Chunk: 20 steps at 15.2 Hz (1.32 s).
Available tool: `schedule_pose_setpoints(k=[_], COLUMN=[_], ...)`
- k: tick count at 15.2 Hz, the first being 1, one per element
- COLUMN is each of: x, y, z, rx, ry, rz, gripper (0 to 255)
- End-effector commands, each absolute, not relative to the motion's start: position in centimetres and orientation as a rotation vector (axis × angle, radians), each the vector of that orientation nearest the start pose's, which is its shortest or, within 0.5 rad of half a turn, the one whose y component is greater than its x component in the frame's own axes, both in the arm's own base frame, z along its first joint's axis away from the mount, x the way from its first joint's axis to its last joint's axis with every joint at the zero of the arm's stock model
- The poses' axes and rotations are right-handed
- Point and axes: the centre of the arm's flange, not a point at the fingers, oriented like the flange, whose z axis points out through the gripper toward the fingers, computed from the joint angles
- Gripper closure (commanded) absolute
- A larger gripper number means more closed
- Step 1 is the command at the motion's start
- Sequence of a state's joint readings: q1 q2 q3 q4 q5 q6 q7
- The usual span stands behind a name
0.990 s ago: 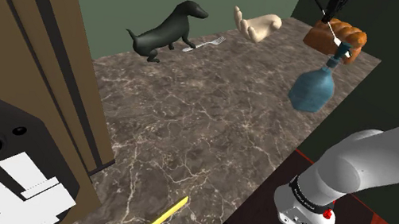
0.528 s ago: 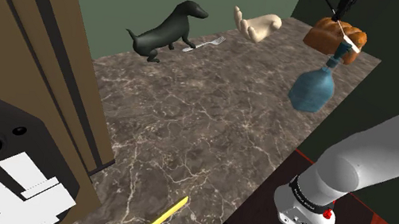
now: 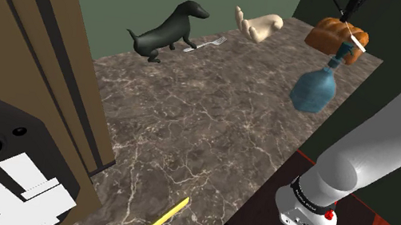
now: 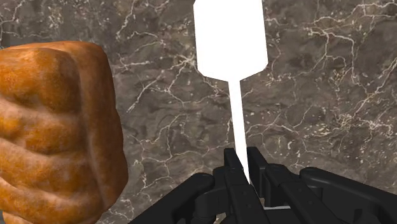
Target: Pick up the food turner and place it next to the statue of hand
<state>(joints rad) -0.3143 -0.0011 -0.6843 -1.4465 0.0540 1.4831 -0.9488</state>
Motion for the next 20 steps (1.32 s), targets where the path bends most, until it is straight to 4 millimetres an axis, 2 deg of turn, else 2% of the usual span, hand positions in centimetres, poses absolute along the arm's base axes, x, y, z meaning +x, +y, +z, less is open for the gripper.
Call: schedule_pose_setpoints(k=[1,20], x=[29.9,29.9], y=[-45.8,-45.8], z=[66.6,56.5], rx=[-3.140,-3.140], ry=[0.068,0.068], rz=[-0.104,-0.104], gripper=[255,255])
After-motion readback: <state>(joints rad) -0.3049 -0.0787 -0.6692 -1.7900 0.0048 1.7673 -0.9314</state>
